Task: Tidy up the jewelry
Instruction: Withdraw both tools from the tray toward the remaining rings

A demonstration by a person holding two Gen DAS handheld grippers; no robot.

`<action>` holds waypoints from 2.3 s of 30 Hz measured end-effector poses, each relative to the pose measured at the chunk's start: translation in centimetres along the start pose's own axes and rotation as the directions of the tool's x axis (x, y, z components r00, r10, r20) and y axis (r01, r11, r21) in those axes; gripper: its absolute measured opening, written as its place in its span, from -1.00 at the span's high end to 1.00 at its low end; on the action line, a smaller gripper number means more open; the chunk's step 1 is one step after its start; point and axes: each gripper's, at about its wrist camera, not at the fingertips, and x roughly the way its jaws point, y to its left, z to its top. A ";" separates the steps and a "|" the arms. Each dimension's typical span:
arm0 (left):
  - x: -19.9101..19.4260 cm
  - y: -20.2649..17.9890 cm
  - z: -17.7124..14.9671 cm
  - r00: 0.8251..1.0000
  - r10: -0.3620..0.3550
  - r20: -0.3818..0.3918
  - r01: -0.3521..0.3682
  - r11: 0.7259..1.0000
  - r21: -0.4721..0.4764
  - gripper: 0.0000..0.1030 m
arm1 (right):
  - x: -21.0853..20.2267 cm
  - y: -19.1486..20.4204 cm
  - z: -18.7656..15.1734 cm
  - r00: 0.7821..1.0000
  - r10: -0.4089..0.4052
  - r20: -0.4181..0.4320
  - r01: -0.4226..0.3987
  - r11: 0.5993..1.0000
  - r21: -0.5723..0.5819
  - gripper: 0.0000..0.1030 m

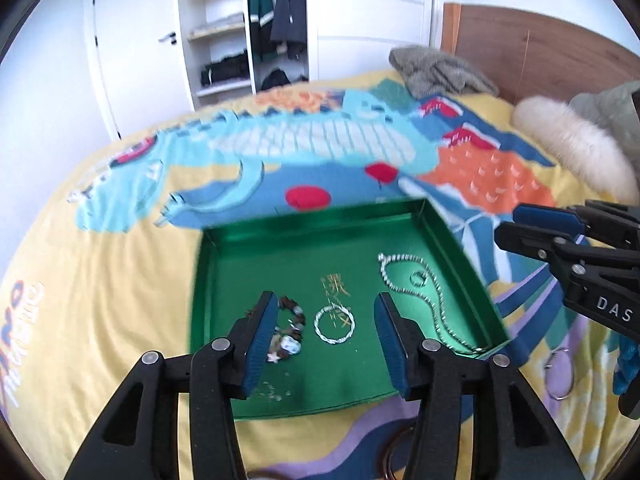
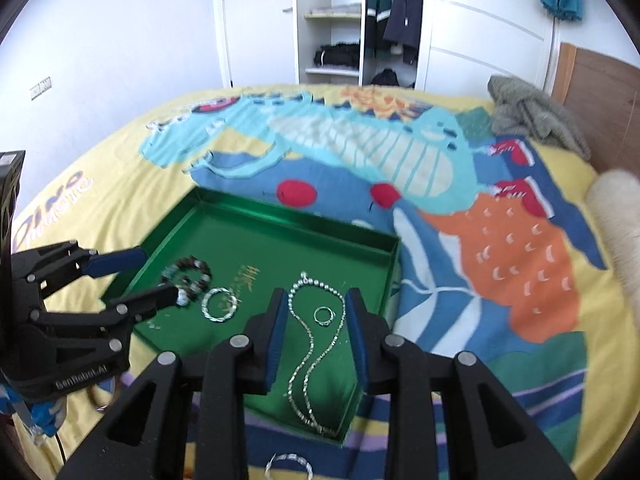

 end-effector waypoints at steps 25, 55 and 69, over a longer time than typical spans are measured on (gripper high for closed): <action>-30.1 -0.8 -5.4 0.956 0.094 0.278 -0.099 0.995 0.005 -0.06 | -32.3 3.4 -7.3 0.958 -0.073 0.276 0.066 0.997 0.036 0.44; -20.1 -0.2 -15.8 0.994 0.039 0.107 -0.035 0.999 -0.036 -0.17 | -25.8 -0.2 -16.5 0.985 -0.008 0.172 -0.015 0.990 0.138 0.44; -9.5 -1.4 -20.1 0.998 -0.023 -0.067 0.023 1.000 0.001 -0.16 | -14.3 -3.7 -19.3 0.998 0.054 0.019 -0.057 0.975 0.215 0.44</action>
